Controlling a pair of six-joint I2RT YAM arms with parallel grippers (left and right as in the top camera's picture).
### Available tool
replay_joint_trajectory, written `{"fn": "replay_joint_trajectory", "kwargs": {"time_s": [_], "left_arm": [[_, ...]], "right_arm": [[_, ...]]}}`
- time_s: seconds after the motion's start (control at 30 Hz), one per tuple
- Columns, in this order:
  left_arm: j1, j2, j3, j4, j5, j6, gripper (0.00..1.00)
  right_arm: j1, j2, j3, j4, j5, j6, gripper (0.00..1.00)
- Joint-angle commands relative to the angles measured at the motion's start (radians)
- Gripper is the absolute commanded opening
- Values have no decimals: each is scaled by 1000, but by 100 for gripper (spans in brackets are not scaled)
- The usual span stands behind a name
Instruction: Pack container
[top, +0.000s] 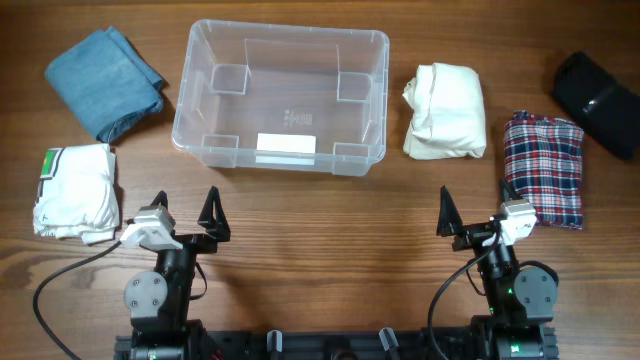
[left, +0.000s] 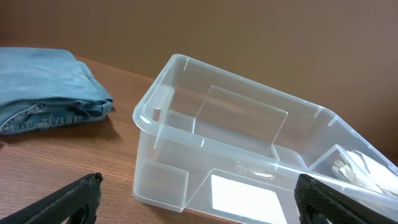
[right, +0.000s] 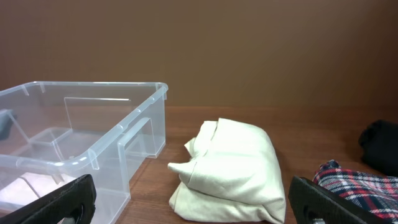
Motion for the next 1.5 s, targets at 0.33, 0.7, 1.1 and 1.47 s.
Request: {"fn": "replay_joint_trajectory", "kwargs": {"time_s": [0.33, 0.7, 1.1, 1.47], "left_arm": [[8, -11, -3, -8, 1, 10, 100], [8, -11, -3, -8, 1, 10, 100], [8, -11, -3, -8, 1, 10, 100], [8, -11, -3, -8, 1, 10, 100]], "right_arm": [[-5, -2, -1, 16, 21, -6, 100], [-5, 507, 537, 110, -101, 75, 100], [-40, 1579, 1510, -415, -169, -122, 100], [-301, 1955, 1510, -383, -489, -143, 100]]}}
